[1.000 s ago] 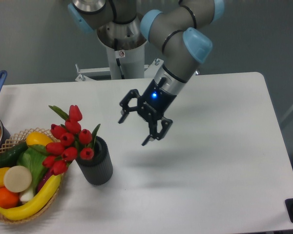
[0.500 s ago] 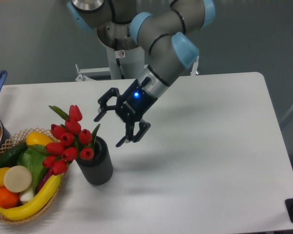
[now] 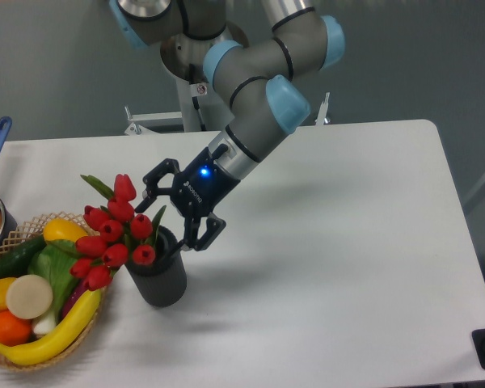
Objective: Pick up the flowers from the vase
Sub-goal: 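Lower the gripper around the tulip stems above the vase rim, then close the gripper on the tulip stems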
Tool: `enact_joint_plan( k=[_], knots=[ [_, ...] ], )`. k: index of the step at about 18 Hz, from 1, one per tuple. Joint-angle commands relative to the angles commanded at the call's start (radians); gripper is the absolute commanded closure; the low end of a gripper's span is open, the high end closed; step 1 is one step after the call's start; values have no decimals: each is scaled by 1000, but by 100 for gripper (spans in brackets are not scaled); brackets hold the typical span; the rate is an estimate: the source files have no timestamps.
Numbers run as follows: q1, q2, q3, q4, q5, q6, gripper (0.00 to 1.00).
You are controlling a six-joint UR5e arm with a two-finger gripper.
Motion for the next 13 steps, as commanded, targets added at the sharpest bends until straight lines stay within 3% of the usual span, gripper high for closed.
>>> enact_joint_plan(
  k=[3, 4, 7, 8, 9, 13],
  knots=[
    [-12, -3, 2, 0, -23, -2, 0],
    [-12, -3, 3, 0, -25, -2, 8],
    [-12, -2, 3, 0, -26, -2, 72],
    [-12, -3, 3, 0, -26, 0, 88],
    [-12, -3, 6, 2, -25, 0, 98],
    [-2, -2, 15, 6, -25, 0, 100]
  ],
)
